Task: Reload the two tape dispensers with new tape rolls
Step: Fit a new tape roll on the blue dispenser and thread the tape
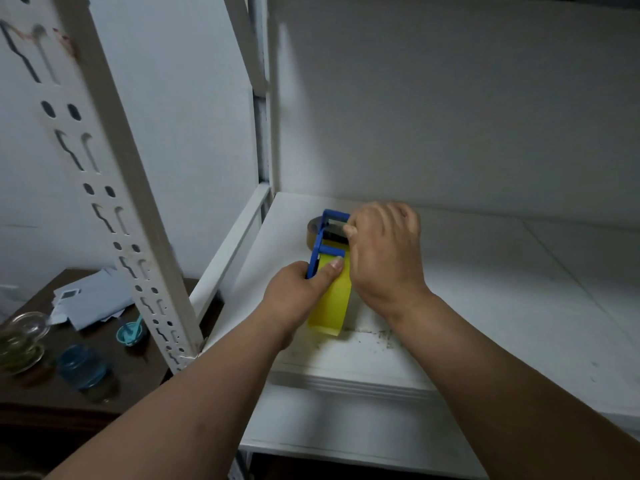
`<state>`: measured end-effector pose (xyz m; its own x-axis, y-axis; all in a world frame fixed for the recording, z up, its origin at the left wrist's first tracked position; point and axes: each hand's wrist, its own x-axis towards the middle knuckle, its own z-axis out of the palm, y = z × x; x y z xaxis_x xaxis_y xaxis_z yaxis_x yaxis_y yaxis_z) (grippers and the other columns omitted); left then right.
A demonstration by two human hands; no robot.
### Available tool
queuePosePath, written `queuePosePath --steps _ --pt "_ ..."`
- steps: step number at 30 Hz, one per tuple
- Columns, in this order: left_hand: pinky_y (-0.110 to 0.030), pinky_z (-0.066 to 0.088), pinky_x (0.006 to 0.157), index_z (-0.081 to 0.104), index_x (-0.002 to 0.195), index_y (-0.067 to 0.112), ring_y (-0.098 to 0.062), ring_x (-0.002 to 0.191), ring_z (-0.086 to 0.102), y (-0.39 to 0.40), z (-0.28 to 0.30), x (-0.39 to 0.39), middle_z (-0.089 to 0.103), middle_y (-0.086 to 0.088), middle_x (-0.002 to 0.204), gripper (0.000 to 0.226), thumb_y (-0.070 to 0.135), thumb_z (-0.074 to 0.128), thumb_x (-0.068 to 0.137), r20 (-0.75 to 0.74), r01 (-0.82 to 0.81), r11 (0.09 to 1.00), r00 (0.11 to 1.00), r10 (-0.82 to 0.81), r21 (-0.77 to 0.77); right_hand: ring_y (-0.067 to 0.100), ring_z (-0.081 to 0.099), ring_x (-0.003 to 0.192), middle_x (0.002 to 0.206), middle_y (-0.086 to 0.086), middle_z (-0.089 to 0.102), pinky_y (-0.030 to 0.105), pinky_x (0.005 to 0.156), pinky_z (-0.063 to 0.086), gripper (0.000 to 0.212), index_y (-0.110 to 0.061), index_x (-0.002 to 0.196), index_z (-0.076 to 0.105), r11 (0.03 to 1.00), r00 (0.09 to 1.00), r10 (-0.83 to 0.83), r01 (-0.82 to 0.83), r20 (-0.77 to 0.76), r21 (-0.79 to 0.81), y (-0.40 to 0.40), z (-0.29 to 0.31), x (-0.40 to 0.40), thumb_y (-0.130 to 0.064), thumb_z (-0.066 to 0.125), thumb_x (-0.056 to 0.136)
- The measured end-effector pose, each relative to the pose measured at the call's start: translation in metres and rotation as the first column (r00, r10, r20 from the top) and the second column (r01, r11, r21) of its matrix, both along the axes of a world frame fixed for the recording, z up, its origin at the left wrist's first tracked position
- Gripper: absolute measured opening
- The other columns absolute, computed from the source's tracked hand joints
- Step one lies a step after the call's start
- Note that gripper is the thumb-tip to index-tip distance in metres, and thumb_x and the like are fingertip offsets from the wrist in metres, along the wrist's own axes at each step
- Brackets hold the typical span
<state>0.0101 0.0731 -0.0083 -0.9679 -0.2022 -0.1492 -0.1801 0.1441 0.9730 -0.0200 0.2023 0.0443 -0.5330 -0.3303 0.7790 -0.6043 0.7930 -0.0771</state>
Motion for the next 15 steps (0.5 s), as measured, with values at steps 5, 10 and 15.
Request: queuePosePath --steps 5,10,15 --pt "-0.037 0.037 0.066 0.049 0.077 0.015 -0.020 0.069 0.044 0.008 -0.001 -0.001 0.046 -0.007 0.074 0.062 0.075 0.059 0.064 0.008 -0.076 0.996 0.997 0.076 -0.041 0.027 0.052 0.072 0.072 0.004 0.054 0.035 0.089 0.026 0.005 -0.011 0.074 0.051 0.997 0.995 0.074 -0.075 0.065 0.027 0.003 -0.016 0.011 -0.006 0.050 0.076" --pt "-0.034 0.037 0.060 0.053 0.077 0.013 -0.020 0.063 0.043 0.014 -0.003 0.000 0.047 -0.004 0.069 0.069 0.078 0.053 0.058 -0.019 -0.139 0.983 0.990 0.137 -0.118 0.021 0.048 0.072 0.072 0.000 0.050 0.029 0.086 0.021 0.010 -0.011 0.073 0.050 0.995 0.991 0.085 -0.081 0.101 -0.052 0.006 -0.021 0.017 -0.003 0.052 0.079" --pt "-0.028 0.033 0.054 0.046 0.071 0.015 -0.017 0.057 0.039 0.019 -0.008 -0.001 0.042 0.001 0.063 0.062 0.076 0.050 0.071 -0.029 -0.185 0.964 0.983 0.183 -0.193 0.016 0.040 0.070 0.069 -0.009 0.041 0.027 0.079 0.017 0.013 -0.016 0.069 0.044 0.986 0.981 0.094 -0.068 0.171 -0.153 0.006 -0.016 0.016 -0.014 0.039 0.080"
